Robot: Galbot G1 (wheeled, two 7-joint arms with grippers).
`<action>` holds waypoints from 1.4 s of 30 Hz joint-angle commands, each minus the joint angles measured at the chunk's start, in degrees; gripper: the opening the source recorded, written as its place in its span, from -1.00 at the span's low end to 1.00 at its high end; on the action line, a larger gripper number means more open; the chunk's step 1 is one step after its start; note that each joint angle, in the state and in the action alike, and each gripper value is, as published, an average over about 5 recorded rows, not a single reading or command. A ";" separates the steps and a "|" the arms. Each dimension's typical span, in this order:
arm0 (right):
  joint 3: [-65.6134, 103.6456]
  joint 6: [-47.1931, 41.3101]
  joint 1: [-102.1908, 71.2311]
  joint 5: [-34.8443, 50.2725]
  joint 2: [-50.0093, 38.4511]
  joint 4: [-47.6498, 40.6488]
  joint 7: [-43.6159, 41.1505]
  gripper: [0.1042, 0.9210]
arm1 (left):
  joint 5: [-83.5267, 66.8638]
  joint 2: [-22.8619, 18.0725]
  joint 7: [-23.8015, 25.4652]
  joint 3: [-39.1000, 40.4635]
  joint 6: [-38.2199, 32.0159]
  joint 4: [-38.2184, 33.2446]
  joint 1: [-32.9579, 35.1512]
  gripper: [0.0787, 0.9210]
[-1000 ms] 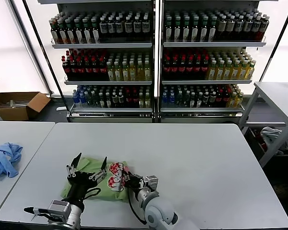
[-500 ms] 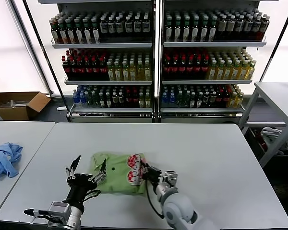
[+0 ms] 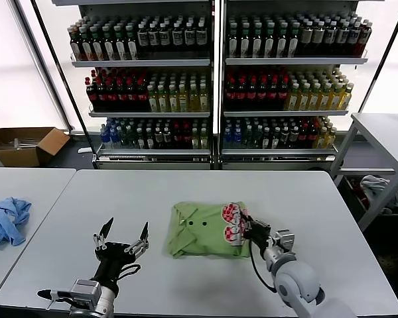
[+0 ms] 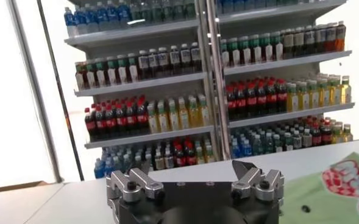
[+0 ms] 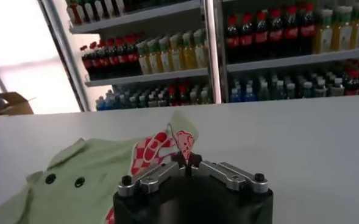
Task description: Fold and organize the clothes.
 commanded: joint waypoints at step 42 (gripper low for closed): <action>28.32 47.33 -63.41 -22.04 2.22 22.88 6.73 0.76 | -4.22 6.97 1.74 0.83 -27.01 8.05 10.84 0.77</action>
